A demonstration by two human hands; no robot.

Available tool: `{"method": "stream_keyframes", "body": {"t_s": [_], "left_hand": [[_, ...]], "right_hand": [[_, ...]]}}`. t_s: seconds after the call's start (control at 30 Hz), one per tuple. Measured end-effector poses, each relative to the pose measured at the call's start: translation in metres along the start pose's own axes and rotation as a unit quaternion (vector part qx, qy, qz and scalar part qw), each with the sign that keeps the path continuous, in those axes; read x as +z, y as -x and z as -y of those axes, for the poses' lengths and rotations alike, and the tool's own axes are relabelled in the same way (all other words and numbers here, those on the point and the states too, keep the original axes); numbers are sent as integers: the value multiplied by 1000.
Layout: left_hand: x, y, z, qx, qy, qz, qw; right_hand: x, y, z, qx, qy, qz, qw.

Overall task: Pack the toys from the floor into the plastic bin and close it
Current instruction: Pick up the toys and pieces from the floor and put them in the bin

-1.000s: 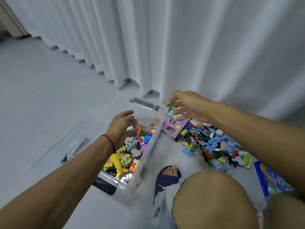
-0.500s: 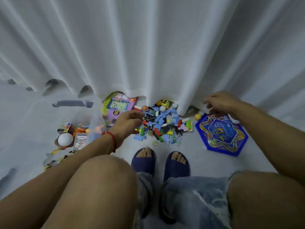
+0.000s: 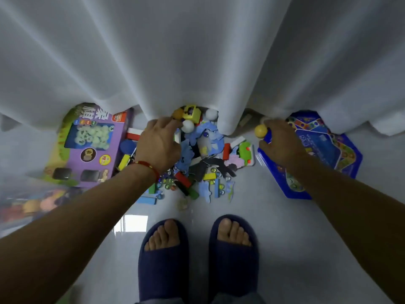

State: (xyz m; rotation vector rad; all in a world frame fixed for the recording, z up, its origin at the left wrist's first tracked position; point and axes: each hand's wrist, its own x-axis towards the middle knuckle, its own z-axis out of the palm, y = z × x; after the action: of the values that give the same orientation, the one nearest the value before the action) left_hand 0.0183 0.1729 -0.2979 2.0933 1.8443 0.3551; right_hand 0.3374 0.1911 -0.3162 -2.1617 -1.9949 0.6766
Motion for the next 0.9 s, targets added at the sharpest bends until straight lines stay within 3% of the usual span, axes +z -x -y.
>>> {"method": "stream_keyframes", "body": {"t_s": [0.13,0.37,0.53,0.67,0.8,0.9], "left_hand": [[15,-43,15,33,-73,-37,996],[40,-80,13,-11,-60,16,998],[55,-96,-4,-84,1,8,996],[64,-102,-6,-109,22,3,994],[68,-98,-5,-84,10,29,996],[68,-95,-3,-45,6,52,998]], "right_hand": [[28,-40,7,-4,15,-45,999],[61,-44,22,-60,6,-83,995],[53,-55,34,-3,-14,-26,1000],[48,-38,31,13,-83,-117,990],[44,-4,25,-5,-116,-153,981],[48,21,22,13,-111,-106,988]]}}
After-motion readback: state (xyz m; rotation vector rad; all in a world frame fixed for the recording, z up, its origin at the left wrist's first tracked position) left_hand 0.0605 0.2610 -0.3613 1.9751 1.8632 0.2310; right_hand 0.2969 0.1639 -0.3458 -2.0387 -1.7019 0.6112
